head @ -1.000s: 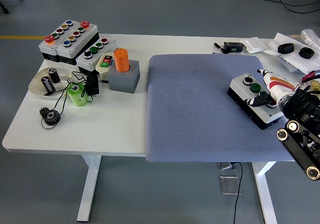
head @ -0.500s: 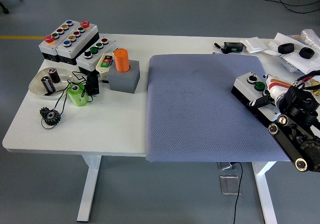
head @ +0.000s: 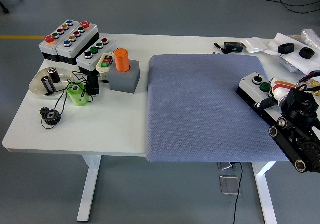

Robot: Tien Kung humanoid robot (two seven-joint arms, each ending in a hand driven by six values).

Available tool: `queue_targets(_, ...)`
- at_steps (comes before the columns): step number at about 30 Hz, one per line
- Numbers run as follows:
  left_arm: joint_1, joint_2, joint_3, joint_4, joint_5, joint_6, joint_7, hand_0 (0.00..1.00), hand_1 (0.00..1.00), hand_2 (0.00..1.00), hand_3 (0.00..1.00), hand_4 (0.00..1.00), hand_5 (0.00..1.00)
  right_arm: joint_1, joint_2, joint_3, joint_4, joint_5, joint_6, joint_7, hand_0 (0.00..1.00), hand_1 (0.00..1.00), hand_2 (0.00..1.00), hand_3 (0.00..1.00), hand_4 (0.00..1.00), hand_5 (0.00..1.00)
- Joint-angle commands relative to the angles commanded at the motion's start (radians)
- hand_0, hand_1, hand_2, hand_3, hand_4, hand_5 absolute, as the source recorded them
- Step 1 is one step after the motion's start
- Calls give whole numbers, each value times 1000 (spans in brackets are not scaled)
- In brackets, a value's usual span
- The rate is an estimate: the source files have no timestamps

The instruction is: Pick up the button,place it on the desk,press the button,press the button

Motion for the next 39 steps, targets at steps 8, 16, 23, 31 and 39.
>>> queue_targets(8,0,2,3,0,-5,0,-3,656,713,707,496,329,998,7,-21,-43,-2,-27,-28,0,248,193,302,529,907,248)
queue_targets(16,-5,3,-2,0,-9,0,-5,657,713,708,496,328,998,25,-94,-125,44,58,-178,53,51,2,149,280,697,119)
queue_targets(23,-8,4,-2,0,-15,-1,-6,658,714,708,497,327,998,49,-214,-242,143,255,-325,311,13,2,112,236,599,129)
queue_targets(31,-8,4,-7,0,-11,1,-5,657,714,708,496,329,998,101,-317,-363,248,303,-244,642,2,2,76,211,552,159)
queue_targets(39,-8,4,-9,0,-9,1,-3,658,714,709,496,328,998,180,-353,-535,305,290,-169,795,2,2,69,207,534,183)
